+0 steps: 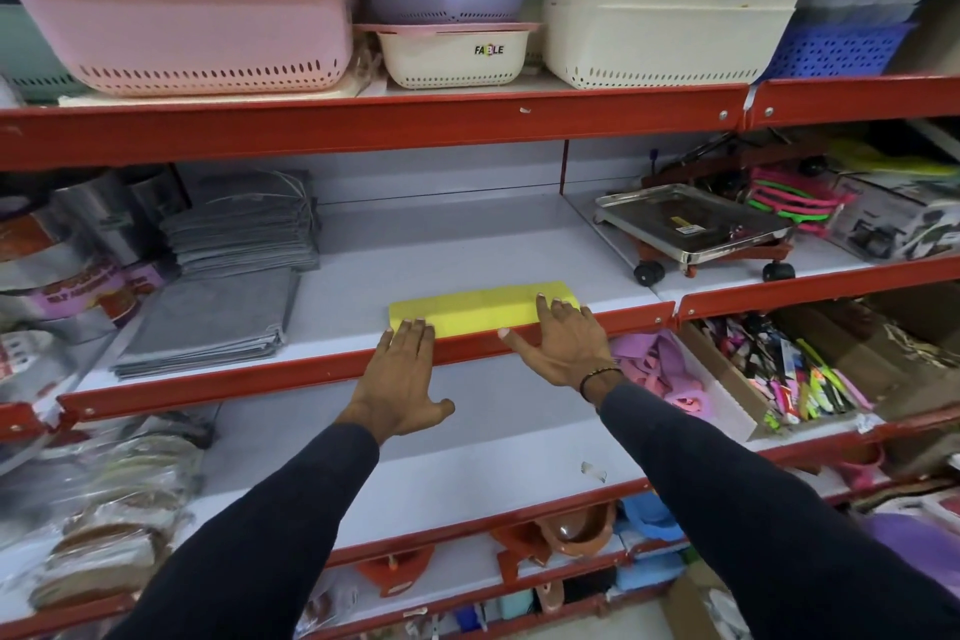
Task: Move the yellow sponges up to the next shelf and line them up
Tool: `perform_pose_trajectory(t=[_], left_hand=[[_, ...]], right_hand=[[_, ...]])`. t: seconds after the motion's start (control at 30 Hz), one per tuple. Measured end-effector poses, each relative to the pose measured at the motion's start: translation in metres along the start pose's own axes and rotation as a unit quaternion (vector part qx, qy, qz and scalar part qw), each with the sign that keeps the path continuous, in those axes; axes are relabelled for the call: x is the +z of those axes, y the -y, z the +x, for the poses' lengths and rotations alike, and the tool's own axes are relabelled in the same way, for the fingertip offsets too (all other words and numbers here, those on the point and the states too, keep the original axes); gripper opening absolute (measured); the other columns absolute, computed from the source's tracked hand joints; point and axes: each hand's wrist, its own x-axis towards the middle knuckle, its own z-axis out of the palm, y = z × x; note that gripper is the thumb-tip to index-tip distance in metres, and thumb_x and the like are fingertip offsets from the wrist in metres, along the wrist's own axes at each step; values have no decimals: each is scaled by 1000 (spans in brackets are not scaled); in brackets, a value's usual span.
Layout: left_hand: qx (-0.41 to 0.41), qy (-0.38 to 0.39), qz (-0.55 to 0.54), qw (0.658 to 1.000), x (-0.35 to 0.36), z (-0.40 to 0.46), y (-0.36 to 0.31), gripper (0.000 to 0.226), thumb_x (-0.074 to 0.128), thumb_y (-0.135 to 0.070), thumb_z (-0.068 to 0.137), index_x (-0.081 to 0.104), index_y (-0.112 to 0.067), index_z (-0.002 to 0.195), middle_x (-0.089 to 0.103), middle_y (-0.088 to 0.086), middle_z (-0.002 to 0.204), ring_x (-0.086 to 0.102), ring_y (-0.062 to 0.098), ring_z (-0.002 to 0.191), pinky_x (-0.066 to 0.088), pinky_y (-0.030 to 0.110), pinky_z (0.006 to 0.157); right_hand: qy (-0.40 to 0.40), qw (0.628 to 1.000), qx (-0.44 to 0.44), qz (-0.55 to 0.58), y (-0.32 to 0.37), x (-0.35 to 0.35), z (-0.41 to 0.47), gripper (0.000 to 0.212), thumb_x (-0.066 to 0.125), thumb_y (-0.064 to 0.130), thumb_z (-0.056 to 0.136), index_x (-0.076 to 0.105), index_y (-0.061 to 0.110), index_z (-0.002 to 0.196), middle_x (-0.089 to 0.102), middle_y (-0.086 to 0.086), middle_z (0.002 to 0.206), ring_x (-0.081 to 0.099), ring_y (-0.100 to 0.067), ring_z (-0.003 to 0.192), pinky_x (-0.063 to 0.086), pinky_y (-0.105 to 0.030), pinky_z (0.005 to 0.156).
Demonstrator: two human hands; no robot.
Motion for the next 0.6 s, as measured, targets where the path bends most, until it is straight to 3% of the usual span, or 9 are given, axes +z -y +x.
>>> perform_pose_trajectory(t=[0.27,0.43,0.6], left_hand=[[-1,6,45,999,2,-13,-13,117,49,-71,81,-3,-5,164,0,23,174,0,40,161,5,57,130],[0,-29,100,995,1,-27,-15,102,38,-66,94,-4,-3,163,2,21,174,4,39,161,6,62,128],[21,-213,62,975,-31,-37,0,93,33,-64,97,10,-5,165,2,16,175,2,36,162,9,66,126]], right_hand=[[18,1000,-1,1,4,10,-22,100,13,88,81,17,24,157,16,-11,168,11,-34,155,16,-58,123],[7,998,-56,-12,10,4,-45,88,18,85,83,5,38,157,10,-4,169,6,-29,156,7,-64,122],[-143,982,-122,-27,28,-42,-54,88,29,81,86,7,36,157,18,-8,168,12,-27,156,6,-64,122]])
